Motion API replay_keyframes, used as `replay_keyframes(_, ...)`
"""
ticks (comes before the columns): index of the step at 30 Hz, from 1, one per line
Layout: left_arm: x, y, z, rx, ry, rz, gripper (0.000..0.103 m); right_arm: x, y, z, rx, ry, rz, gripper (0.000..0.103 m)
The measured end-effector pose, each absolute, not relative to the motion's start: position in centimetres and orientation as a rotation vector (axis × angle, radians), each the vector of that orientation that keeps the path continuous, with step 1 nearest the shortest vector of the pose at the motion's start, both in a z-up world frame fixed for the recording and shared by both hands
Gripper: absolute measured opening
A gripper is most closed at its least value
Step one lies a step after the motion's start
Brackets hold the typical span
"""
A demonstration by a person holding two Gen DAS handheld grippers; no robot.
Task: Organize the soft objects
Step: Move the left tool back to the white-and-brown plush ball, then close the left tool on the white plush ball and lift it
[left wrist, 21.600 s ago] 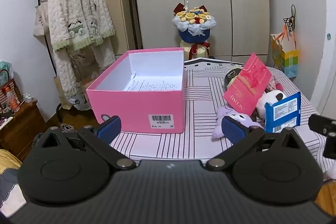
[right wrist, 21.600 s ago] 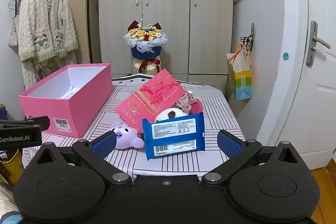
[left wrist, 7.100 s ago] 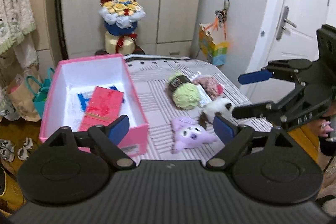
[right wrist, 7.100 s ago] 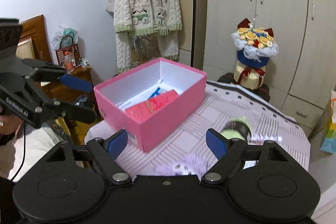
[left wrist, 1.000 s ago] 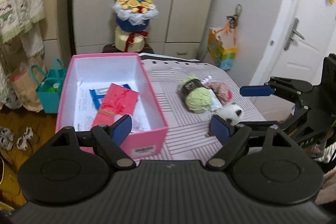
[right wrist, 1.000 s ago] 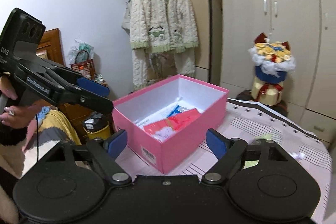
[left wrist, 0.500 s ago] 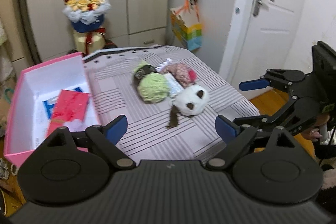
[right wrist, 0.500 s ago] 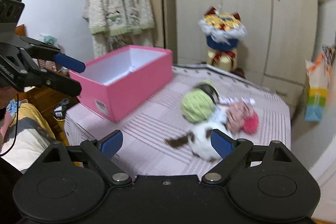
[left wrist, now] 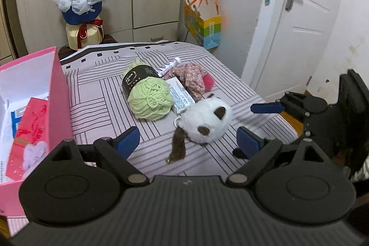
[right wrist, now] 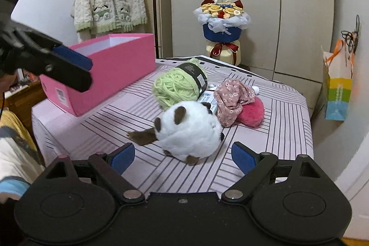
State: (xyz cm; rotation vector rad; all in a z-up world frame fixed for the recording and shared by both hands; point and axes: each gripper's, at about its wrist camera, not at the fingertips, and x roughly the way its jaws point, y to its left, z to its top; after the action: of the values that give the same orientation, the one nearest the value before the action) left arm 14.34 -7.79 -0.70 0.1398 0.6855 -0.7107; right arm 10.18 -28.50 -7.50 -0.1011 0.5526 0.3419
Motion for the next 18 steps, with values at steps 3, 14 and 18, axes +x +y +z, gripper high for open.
replay_keyframes(3,15.5,-8.8,-2.1,0.118,0.687,-0.7,0.091,11.3,-28.2,-8.5,-0.112,0.545,0.33,0.093)
replay_keyframes(14,19.3,-12.0,-6.7,-0.026,0.775,-0.763,0.089,14.6,-27.5,-10.9,0.001,0.61,0.3,0.093)
replay_keyframes(18,19.7,-12.5,-7.9,-0.066,0.77,-0.748,0.088,15.0,-26.7,-11.1,0.007,0.598,0.275,0.093)
